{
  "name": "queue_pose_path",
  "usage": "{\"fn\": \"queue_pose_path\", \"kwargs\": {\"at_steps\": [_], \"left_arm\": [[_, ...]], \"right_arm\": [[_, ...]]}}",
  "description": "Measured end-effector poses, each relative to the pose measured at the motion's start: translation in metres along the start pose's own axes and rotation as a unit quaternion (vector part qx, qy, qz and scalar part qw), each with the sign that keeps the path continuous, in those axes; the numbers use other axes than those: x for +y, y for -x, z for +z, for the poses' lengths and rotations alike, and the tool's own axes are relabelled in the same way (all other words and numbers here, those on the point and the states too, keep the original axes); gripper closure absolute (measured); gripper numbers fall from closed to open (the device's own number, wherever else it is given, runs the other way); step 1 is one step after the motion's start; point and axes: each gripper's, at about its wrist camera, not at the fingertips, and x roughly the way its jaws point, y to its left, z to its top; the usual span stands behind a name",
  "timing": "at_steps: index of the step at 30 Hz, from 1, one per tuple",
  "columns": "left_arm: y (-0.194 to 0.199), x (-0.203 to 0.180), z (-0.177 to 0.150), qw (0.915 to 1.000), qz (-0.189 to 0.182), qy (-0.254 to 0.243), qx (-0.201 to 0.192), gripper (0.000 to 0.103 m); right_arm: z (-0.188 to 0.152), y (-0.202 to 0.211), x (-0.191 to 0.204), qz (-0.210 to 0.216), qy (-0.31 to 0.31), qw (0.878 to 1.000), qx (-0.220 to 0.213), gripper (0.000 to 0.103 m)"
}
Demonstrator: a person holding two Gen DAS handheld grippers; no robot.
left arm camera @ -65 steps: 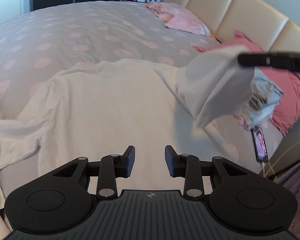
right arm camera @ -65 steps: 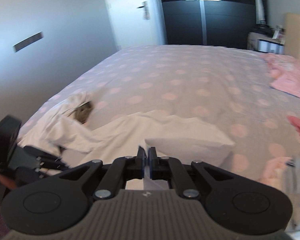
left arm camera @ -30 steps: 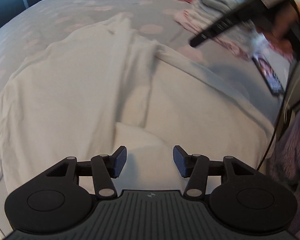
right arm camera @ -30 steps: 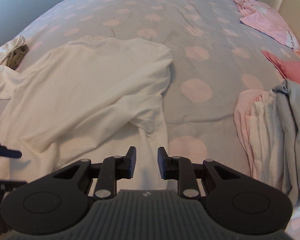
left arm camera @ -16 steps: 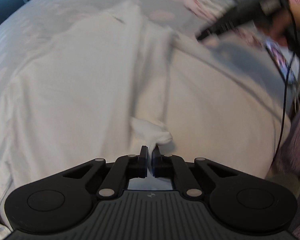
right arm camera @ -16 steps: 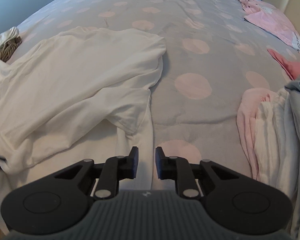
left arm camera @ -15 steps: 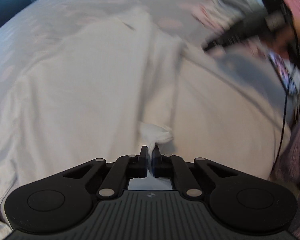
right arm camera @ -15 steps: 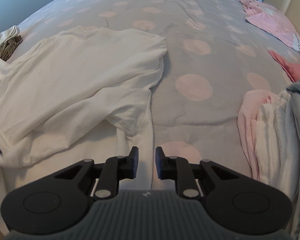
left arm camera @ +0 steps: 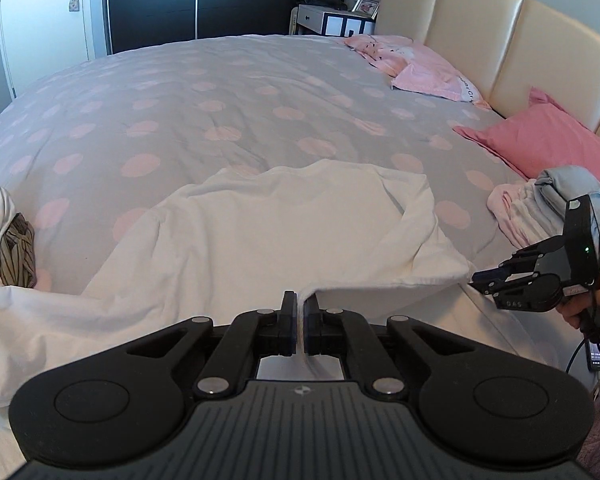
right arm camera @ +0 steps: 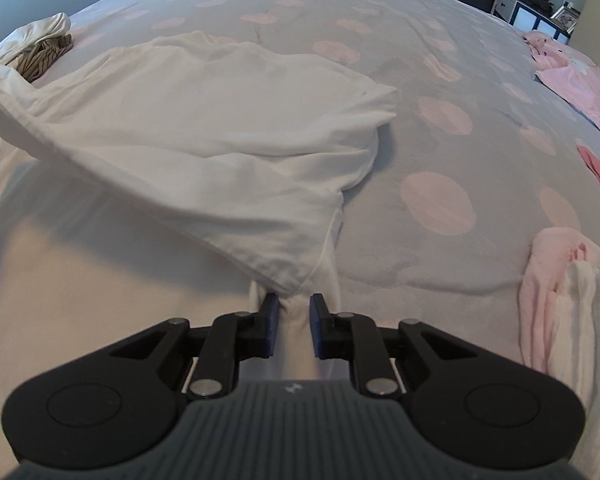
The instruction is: Fold clothes
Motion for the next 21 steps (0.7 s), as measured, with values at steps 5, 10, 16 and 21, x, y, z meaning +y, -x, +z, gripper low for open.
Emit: {"fn": "queue_pose_path", "kwargs": {"at_steps": [5,10,16,21], "left_arm": [[0.004,-0.001,0.001,0.9999,-0.004,0.0,-0.01,0.102],[0.011,-0.005,0.005,0.9996,-0.014,0.003,-0.025,0.102],[0.013,-0.022,0.006,0.9989,-0.04,-0.007,-0.025,0.102],[0.001,-0.052,0.0,0.9968,-0.072,-0.036,0.004,0.102]], "right_arm": [[0.004,-0.008,0.007,-0.01,0.007,1.0,0.013,0.089],[0.003,0.001,0.01,-0.031,0.012,0.999,0.008,0.099],[0.006,0.036,-0.023,-0.056,-0.048,0.997,-0.022,0.1],[-0.003,0.037,-0.049,-0.063,-0.087,0.994,-0.019,0.1]]}}
